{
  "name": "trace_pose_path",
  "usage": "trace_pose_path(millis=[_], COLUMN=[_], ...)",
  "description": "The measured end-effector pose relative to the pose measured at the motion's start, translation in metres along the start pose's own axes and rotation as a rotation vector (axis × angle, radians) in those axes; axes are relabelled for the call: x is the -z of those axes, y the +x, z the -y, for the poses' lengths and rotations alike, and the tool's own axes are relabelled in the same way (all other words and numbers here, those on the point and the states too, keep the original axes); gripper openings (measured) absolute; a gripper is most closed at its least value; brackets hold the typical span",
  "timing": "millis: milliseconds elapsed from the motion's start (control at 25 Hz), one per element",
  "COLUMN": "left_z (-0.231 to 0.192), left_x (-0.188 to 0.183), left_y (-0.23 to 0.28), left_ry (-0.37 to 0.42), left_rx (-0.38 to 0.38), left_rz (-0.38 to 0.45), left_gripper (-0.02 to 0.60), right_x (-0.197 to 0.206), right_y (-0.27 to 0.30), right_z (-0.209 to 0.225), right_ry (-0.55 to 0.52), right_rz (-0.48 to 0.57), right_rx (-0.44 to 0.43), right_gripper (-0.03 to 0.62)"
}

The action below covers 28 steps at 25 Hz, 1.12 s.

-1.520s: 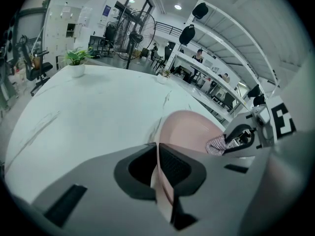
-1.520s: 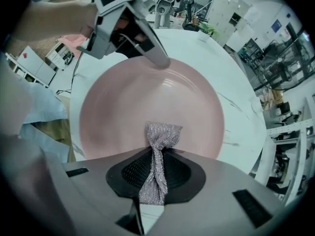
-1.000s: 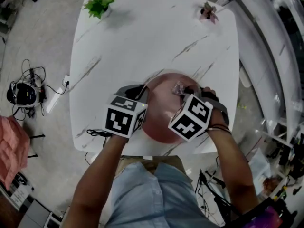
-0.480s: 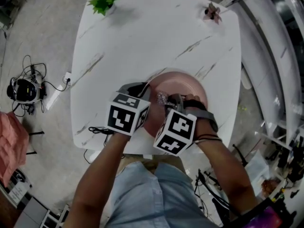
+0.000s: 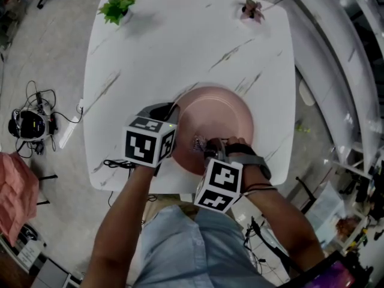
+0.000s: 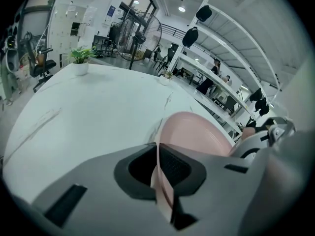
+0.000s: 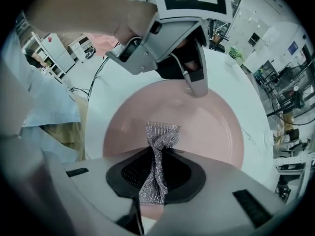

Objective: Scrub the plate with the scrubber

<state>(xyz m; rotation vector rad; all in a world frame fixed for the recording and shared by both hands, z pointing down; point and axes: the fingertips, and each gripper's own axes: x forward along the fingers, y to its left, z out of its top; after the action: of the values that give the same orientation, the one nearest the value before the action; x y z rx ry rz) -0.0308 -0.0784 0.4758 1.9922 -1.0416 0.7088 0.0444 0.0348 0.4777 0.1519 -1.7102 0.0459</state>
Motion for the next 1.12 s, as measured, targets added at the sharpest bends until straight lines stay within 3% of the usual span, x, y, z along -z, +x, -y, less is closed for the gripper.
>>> trace_pose_path(millis=[320, 560, 880, 1120], left_z=[0.001, 0.003, 0.003, 0.001], left_x=[0.001, 0.000, 0.000, 0.000], left_y=[0.001, 0.001, 0.001, 0.001], left_ry=[0.015, 0.015, 0.009, 0.008], left_rx=[-0.005, -0.003, 0.001, 0.003], left_rz=[-0.010, -0.009, -0.006, -0.002], left_gripper=[0.018, 0.018, 0.018, 0.018], right_x=[0.052, 0.060, 0.026, -0.011], right_y=[-0.001, 0.000, 0.006, 0.010], right_z=[0.020, 0.065, 0.090, 0.065], right_ry=[0.150, 0.228, 0.176, 0.054], right_rz=[-0.066, -0.085, -0.048, -0.002], right_rx=[0.032, 0.105, 0.148, 0.122], right_gripper=[0.078, 0.079, 0.080, 0.080])
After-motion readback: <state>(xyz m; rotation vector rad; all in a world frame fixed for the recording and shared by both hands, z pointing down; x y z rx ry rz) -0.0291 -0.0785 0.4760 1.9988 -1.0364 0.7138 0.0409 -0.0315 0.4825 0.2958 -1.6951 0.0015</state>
